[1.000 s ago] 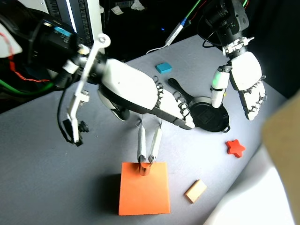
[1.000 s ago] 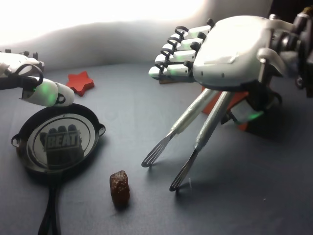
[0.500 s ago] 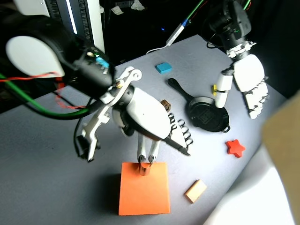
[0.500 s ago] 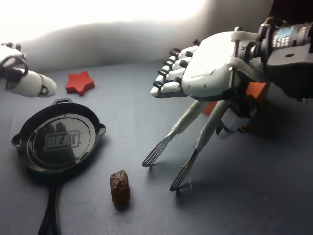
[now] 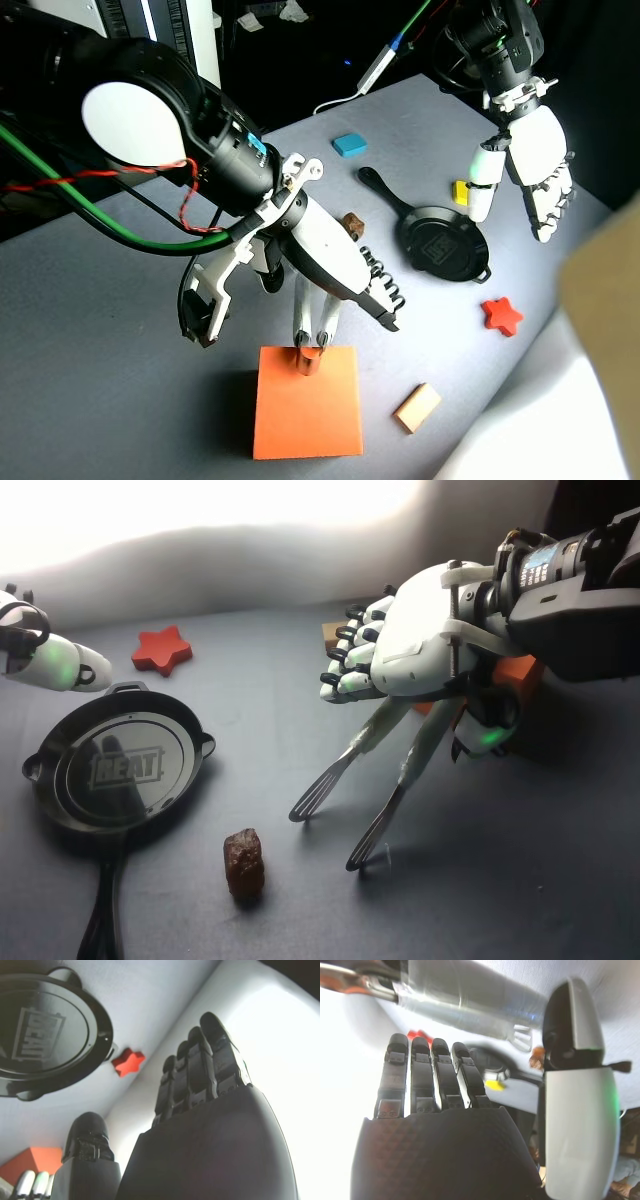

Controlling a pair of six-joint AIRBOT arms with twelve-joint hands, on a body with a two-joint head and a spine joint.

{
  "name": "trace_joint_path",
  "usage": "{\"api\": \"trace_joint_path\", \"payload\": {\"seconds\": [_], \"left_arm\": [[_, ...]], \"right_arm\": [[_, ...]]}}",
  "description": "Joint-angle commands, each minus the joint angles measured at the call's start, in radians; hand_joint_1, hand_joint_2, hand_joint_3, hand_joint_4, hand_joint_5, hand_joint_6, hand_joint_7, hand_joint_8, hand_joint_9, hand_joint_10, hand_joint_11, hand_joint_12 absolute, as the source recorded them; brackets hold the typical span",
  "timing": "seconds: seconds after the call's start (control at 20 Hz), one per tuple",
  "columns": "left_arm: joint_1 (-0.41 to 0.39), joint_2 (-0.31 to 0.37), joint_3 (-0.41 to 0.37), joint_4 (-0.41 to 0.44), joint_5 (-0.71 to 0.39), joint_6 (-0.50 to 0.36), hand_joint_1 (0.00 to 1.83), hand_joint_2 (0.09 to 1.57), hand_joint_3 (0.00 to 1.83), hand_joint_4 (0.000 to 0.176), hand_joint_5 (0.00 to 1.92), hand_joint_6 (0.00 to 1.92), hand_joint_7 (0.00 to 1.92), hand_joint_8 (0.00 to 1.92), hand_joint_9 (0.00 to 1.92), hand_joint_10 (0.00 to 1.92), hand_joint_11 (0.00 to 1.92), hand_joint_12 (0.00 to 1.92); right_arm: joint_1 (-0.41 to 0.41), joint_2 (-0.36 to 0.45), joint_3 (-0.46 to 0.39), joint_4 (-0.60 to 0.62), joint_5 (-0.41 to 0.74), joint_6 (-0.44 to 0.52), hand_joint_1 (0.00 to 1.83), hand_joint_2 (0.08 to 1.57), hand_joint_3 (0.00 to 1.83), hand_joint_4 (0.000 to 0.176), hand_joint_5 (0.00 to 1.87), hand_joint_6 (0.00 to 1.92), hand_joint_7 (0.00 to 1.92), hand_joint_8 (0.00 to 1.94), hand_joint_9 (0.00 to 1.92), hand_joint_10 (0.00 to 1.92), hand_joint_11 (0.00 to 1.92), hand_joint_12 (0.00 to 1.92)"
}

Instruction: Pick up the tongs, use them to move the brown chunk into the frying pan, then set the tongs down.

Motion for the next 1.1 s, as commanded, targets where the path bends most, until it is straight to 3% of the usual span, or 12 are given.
{"api": "trace_joint_path", "payload": {"seconds": [0.0,0.25,0.35,0.45,0.7,1.05], "left_arm": [[-0.003,0.005,0.003,0.045,-0.004,0.003,0.00,1.18,0.00,0.013,0.05,0.00,0.09,0.00,0.13,0.00,0.00,0.57],[-0.031,0.004,-0.011,-0.016,-0.025,0.055,0.00,1.19,0.00,0.009,0.07,0.00,0.10,0.00,0.14,0.00,0.00,0.57],[-0.035,0.004,-0.010,-0.025,-0.025,0.056,0.00,1.20,0.00,0.000,0.09,0.01,0.11,0.00,0.15,0.00,0.00,0.59],[-0.040,0.000,-0.011,-0.029,-0.025,0.056,0.00,1.19,0.00,0.011,0.07,0.00,0.10,0.00,0.13,0.00,0.00,0.58],[-0.032,-0.005,-0.012,-0.029,-0.013,0.056,0.00,1.19,0.00,0.004,0.08,0.01,0.12,0.00,0.14,0.00,0.00,0.58],[-0.025,-0.009,-0.002,-0.028,-0.002,0.055,0.00,1.19,0.00,0.007,0.08,0.00,0.13,0.00,0.14,0.00,0.00,0.57]], "right_arm": [[0.007,0.001,0.005,-0.020,0.083,-0.007,0.97,0.92,0.00,0.000,0.00,0.00,0.00,0.00,0.00,0.00,0.00,0.00],[-0.012,-0.027,0.035,-0.024,0.083,-0.020,0.95,0.92,0.00,0.000,0.00,0.00,0.00,0.00,0.00,0.00,0.00,0.00],[-0.022,-0.042,0.058,-0.024,0.086,-0.014,0.97,0.92,0.00,0.000,0.00,0.00,0.00,0.00,0.00,0.00,0.00,0.00],[-0.030,-0.057,0.081,-0.024,0.089,0.001,0.95,0.93,0.00,0.000,0.00,0.00,0.00,0.00,0.00,0.00,0.00,0.00],[-0.039,-0.082,0.126,0.039,0.099,0.020,0.91,0.95,0.01,0.000,0.00,0.00,0.00,0.00,0.00,0.00,0.00,0.00],[-0.072,-0.096,0.142,0.041,0.119,0.023,0.95,0.93,0.00,0.000,0.00,0.00,0.00,0.00,0.00,0.00,0.00,0.00]]}}
